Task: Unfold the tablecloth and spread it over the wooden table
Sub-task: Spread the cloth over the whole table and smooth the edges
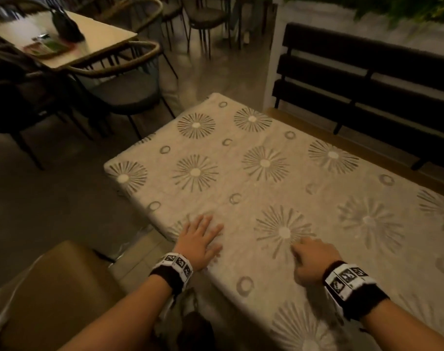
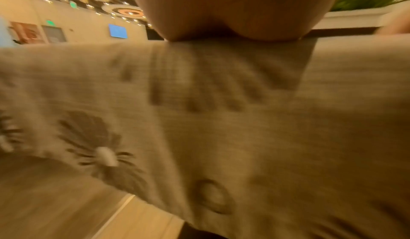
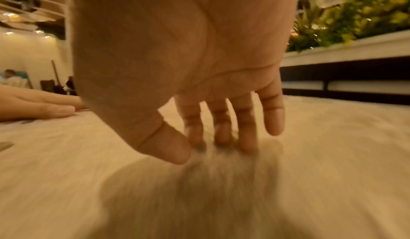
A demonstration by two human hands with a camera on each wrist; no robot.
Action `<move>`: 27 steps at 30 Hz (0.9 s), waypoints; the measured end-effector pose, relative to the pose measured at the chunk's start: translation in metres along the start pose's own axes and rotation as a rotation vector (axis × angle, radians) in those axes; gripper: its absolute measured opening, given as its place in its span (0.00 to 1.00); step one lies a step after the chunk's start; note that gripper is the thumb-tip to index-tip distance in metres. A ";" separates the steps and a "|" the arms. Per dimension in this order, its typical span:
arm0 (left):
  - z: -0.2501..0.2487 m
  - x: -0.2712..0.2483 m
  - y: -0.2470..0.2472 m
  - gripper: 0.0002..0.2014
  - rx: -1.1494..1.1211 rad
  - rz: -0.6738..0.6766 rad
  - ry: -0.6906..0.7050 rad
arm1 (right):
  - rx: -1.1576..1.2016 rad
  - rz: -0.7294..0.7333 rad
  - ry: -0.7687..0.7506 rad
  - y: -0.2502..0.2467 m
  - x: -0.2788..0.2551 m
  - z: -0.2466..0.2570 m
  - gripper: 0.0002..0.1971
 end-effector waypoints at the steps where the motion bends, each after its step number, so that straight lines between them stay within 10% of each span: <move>1: 0.034 0.003 -0.005 0.42 -0.018 -0.021 -0.055 | -0.047 0.025 0.015 -0.013 0.012 0.011 0.19; 4: 0.103 0.021 -0.022 0.44 -0.081 -0.032 -0.126 | -0.017 -0.014 -0.035 -0.050 0.056 0.066 0.14; 13: 0.165 0.064 -0.041 0.29 0.030 -0.032 0.274 | 0.239 -0.179 -0.397 -0.130 0.189 0.242 0.12; 16: 0.271 0.062 -0.055 0.35 -0.044 -0.052 0.080 | 0.253 -0.074 -0.362 -0.131 0.213 0.247 0.13; 21: 0.428 0.058 -0.070 0.36 -0.325 -0.050 -0.625 | 0.221 0.021 -0.353 -0.142 0.226 0.252 0.15; 27: 0.399 0.096 -0.097 0.30 -0.432 -0.154 -0.405 | 0.139 0.130 -0.298 -0.161 0.230 0.264 0.16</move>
Point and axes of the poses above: each hand's wrist, its own x-axis towards the middle knuckle, its own y-axis out of the palm, z = x × y, the point moved 2 cm from there along x, towards the middle knuckle, and after that the axes turned 5 degrees about y, right-handed, at the moved point
